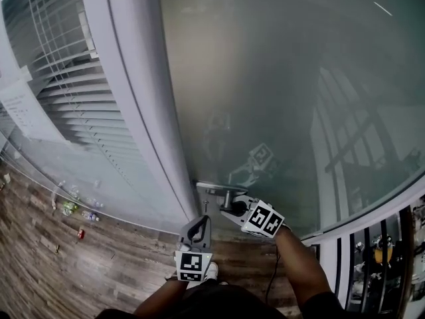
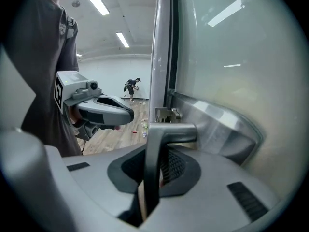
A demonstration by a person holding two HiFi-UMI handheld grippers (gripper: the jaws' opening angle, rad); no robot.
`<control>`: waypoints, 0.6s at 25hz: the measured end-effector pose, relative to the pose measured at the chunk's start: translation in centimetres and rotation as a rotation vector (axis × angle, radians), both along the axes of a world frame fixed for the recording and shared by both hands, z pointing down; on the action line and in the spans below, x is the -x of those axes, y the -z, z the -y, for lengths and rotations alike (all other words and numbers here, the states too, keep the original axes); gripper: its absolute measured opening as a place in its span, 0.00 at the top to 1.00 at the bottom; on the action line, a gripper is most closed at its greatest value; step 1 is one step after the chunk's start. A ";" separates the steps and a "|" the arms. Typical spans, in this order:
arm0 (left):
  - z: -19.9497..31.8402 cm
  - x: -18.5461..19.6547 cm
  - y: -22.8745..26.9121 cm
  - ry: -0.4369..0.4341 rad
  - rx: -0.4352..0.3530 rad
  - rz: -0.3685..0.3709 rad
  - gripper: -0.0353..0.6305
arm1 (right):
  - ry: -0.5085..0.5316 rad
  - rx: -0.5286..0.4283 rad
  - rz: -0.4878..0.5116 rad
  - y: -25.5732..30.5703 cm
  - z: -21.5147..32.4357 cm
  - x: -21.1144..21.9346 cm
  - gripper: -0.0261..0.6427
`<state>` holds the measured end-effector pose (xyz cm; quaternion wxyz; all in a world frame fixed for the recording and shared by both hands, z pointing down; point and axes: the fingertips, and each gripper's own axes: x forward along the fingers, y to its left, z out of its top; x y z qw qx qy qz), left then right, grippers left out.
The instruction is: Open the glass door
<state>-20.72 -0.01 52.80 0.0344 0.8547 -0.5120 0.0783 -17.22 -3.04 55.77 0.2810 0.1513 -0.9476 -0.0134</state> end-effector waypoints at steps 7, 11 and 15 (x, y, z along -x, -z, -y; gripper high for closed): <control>1.9 -0.5 0.0 -0.003 -0.011 -0.010 0.94 | -0.045 -0.002 -0.009 0.0 3.1 -0.4 0.89; 3.2 -1.2 0.3 -0.027 -0.029 -0.014 0.94 | -0.073 -0.014 -0.008 -0.1 4.8 -0.8 0.89; 4.0 -2.3 0.6 -0.065 -0.027 -0.036 0.94 | -0.102 -0.008 -0.014 -0.2 7.0 -1.6 0.89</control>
